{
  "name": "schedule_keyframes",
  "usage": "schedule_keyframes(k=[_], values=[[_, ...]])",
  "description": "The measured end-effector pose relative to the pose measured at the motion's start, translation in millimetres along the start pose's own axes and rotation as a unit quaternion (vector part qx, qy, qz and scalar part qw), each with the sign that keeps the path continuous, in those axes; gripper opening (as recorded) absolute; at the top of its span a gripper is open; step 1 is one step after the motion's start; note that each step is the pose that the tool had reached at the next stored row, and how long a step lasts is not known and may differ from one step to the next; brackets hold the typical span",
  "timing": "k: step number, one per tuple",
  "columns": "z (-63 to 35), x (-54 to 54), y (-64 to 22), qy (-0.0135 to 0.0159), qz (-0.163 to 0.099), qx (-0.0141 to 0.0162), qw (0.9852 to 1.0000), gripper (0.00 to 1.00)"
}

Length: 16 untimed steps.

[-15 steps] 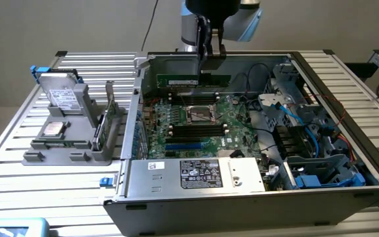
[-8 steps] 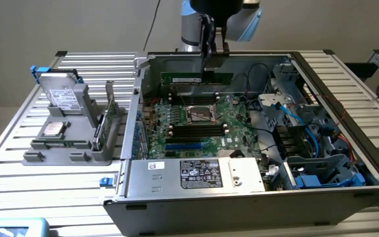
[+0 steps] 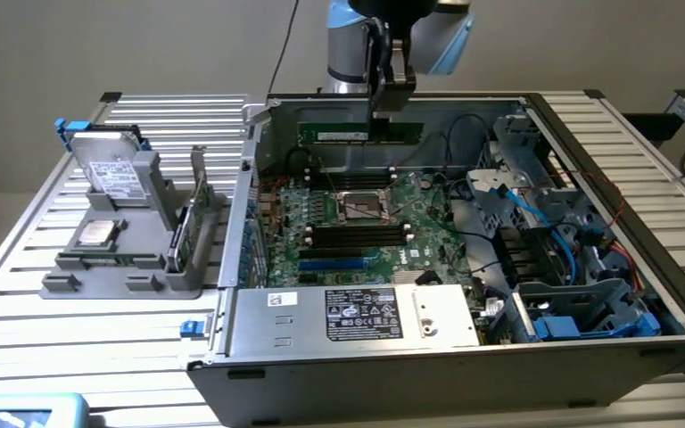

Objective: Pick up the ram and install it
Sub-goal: 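Pick up the ram and move it above insertion slot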

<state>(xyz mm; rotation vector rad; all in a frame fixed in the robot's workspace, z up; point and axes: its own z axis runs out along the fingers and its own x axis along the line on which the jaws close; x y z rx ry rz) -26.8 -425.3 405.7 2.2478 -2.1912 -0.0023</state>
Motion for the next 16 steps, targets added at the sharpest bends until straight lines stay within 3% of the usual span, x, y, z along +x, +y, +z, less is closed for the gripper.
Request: schedule_keyframes(k=[4,16], values=[[2.9,-6.7,-1.5,0.0001,0.000,0.0030,1.0000,0.14],[12.4,-19.5,-4.3,-0.0004,0.000,0.0030,1.0000,0.14]])
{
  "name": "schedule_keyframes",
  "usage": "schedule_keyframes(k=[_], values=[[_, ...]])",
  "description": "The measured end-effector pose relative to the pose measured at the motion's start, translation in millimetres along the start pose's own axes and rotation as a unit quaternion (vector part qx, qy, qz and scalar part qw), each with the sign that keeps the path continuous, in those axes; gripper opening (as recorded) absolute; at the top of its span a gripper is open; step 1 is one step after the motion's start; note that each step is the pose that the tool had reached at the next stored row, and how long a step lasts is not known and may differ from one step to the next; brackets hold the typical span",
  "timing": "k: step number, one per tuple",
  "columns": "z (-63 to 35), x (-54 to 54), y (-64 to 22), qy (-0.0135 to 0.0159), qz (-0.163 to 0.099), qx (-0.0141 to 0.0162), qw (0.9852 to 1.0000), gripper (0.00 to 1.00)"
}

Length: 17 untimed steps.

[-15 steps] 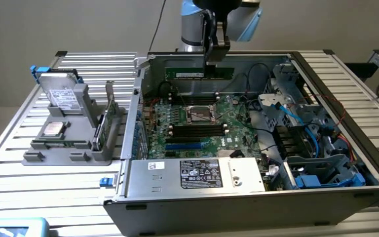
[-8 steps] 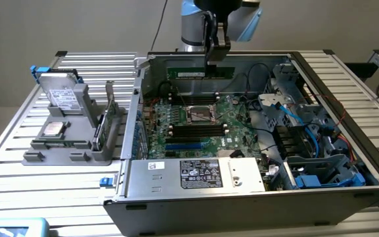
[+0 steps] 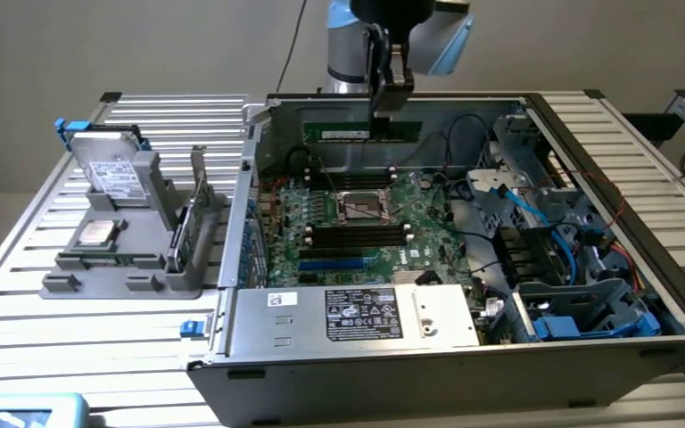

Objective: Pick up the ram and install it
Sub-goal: 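Pick up the ram and move it above insertion slot, then insert the ram into the slot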

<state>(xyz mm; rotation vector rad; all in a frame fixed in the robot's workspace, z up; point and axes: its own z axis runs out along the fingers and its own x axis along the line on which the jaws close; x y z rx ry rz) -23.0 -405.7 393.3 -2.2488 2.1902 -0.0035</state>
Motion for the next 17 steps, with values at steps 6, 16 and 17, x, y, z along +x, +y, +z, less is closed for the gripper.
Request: schedule_keyframes(k=[6,16,17], values=[[10.0,-4.3,-1.0,0.0000,0.000,0.0000,1.0000,0.14],[28.2,-10.8,-3.1,0.0000,0.000,0.0000,1.0000,0.14],[30.0,-11.1,-3.2,0.0002,0.000,0.0000,1.0000,0.14]])
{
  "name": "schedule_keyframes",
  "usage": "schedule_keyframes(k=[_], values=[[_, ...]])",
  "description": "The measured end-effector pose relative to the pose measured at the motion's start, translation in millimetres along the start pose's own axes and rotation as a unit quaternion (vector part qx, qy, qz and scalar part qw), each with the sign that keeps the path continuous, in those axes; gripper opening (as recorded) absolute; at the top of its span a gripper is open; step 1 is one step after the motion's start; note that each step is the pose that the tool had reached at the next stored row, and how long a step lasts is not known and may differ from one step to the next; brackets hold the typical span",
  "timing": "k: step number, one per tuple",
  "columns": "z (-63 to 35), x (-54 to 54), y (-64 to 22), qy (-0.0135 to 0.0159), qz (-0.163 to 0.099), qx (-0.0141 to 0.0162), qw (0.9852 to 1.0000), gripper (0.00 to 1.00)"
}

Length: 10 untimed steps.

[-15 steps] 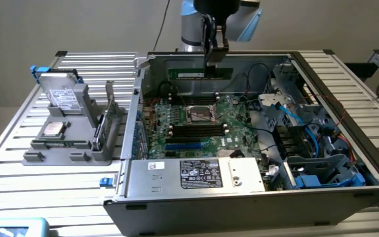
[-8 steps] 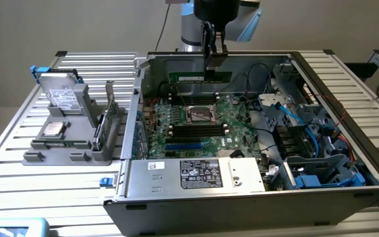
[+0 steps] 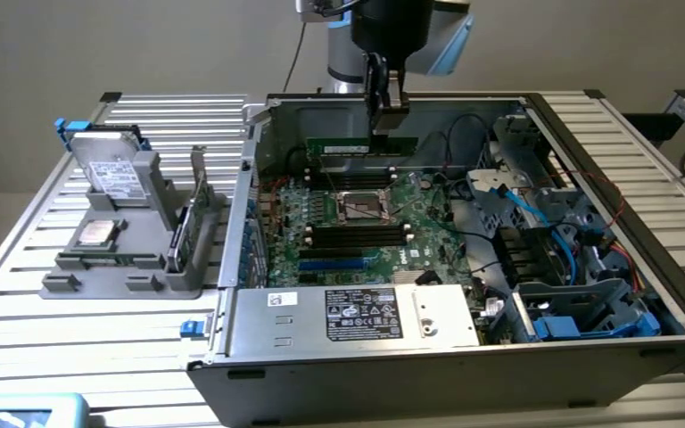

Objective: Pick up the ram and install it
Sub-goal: 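Insert the ram into the slot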

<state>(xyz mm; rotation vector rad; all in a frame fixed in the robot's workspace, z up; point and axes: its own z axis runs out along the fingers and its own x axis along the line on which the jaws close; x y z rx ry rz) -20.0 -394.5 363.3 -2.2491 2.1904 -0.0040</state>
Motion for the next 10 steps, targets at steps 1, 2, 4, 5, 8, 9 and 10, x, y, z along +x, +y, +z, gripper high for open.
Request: schedule_keyframes(k=[1,2,4,5,8,9,10], values=[[1.9,-0.2,-0.1,0.0003,0.000,0.0000,1.0000,0.14],[3.6,-0.5,-0.1,0.0009,0.000,0.0000,1.0000,0.14],[6.7,-0.6,-0.1,0.0029,0.000,-0.0001,1.0000,0.14],[8.0,-0.7,-0.2,0.0041,0.000,-0.0001,1.0000,0.14],[11.5,-1.0,-0.1,0.0087,0.000,0.0000,1.0000,0.14],[12.4,-1.0,-0.1,0.0108,0.000,0.0000,0.9999,0.14],[13.4,-1.1,-0.1,0.0127,0.000,0.0000,0.9999,0.14]])
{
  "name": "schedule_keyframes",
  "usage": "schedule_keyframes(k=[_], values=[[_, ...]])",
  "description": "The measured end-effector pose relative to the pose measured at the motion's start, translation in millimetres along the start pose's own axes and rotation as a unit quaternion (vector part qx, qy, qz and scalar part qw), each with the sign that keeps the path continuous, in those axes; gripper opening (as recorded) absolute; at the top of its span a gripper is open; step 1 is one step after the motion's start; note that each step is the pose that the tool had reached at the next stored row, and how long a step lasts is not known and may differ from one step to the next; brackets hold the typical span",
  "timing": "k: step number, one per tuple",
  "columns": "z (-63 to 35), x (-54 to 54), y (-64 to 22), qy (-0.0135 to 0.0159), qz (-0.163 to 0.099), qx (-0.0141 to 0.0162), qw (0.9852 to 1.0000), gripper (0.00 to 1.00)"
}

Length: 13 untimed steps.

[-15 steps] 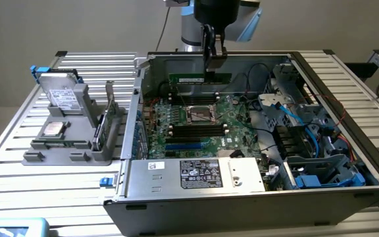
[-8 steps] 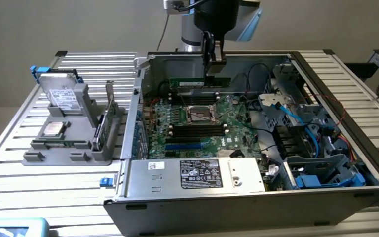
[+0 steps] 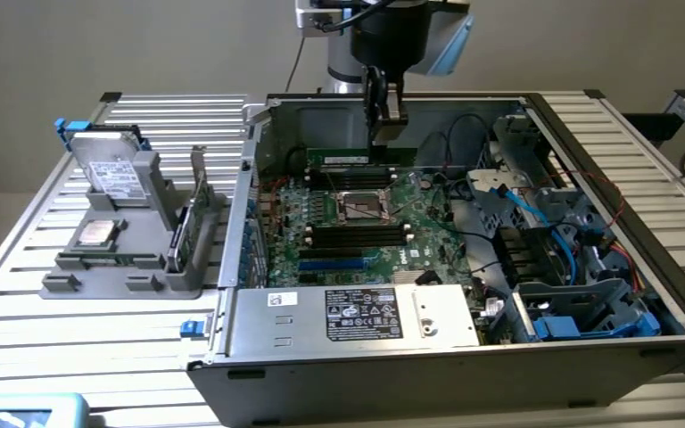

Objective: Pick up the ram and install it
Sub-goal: 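Insert the ram into the slot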

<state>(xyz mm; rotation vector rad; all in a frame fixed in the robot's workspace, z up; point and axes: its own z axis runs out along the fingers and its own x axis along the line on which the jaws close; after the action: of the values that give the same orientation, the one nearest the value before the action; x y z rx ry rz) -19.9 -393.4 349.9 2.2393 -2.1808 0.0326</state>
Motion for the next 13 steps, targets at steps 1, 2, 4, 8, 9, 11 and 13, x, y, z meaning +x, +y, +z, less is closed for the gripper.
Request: schedule_keyframes(k=[1,2,4,8,9,11,13], values=[[1.2,-0.1,0.0,0.0018,0.000,0.0000,1.0000,0.14],[2.2,-0.2,0.0,0.0033,0.000,0.0002,1.0000,0.14],[4.3,-0.4,0.0,0.0056,0.000,0.0008,1.0000,0.14],[9.5,-0.6,0.0,0.0057,0.000,0.0031,1.0000,0.14],[10.9,-0.7,0.0,0.0058,0.000,0.0034,1.0000,0.14],[18.6,-0.9,0.0,0.0058,0.000,0.0041,1.0000,0.14],[26.5,-1.3,-0.5,0.0063,0.000,0.0042,1.0000,0.14]])
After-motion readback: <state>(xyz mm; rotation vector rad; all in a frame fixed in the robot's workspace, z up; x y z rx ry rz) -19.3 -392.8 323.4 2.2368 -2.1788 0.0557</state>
